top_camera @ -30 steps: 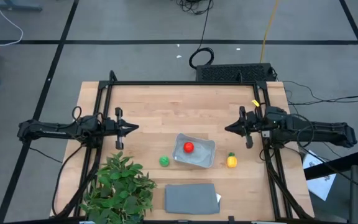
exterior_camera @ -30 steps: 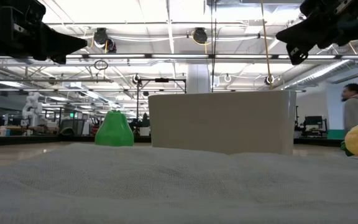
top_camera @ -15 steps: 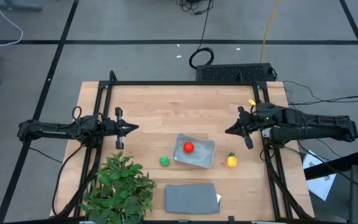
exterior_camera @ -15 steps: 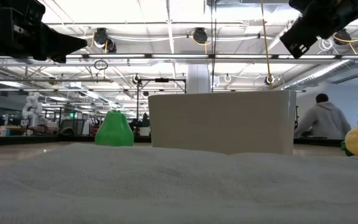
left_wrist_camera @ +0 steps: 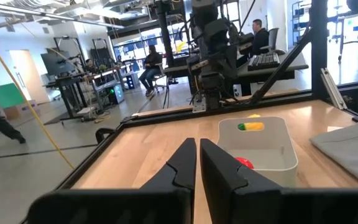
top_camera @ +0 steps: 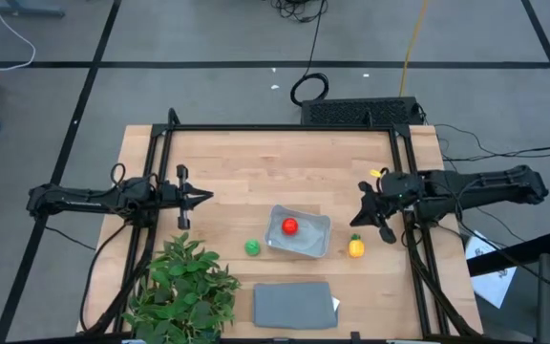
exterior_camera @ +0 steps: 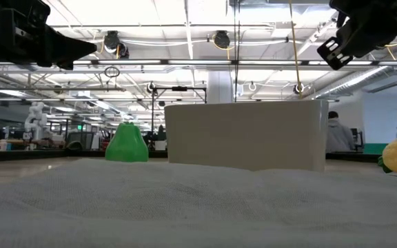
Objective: Pick and placing Produce into tupperware
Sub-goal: Put the yellow pineapple into the gray bin
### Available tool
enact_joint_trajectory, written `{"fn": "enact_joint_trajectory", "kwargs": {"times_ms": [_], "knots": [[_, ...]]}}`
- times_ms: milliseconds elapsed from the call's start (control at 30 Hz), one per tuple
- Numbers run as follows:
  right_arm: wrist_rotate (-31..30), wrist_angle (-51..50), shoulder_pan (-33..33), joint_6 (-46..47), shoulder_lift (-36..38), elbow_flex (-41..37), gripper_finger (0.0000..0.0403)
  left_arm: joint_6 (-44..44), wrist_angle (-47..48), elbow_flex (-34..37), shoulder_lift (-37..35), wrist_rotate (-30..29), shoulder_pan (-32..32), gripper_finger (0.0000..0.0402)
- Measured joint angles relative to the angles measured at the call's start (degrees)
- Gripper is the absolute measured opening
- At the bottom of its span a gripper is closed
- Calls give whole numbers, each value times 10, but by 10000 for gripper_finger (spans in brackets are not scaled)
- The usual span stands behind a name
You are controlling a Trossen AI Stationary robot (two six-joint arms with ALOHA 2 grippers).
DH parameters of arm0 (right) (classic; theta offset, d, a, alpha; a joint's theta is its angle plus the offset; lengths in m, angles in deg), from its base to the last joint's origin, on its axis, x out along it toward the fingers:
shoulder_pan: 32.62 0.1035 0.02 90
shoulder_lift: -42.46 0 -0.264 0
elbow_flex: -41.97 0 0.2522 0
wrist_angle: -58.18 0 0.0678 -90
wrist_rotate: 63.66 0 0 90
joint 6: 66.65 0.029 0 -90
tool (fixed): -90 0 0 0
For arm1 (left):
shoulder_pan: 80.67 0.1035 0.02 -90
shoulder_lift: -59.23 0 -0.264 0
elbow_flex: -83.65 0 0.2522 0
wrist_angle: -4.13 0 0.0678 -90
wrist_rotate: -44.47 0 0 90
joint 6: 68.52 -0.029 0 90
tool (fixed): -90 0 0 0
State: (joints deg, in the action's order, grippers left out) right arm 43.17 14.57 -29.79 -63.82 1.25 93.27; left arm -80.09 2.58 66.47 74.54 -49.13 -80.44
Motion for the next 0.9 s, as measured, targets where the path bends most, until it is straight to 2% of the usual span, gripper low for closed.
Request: {"fn": "enact_joint_trajectory", "kwargs": {"times_ms": [267, 433, 633, 767, 900], "knots": [[-1, 1, 16, 10, -1, 0, 30, 0, 0, 0, 0, 0, 0, 26], [-18, 45, 19, 23, -11, 0, 61, -1, 0, 0, 0, 0, 0, 26], [-20, 40, 19, -17, -22, 0, 98, -2, 0, 0, 0, 0, 0, 26], [-20, 27, 17, -34, -36, 0, 139, -4, 0, 0, 0, 0, 0, 26], [-22, 1, 22, -71, -51, 0, 206, -4, 0, 0, 0, -13, 0, 26]]}}
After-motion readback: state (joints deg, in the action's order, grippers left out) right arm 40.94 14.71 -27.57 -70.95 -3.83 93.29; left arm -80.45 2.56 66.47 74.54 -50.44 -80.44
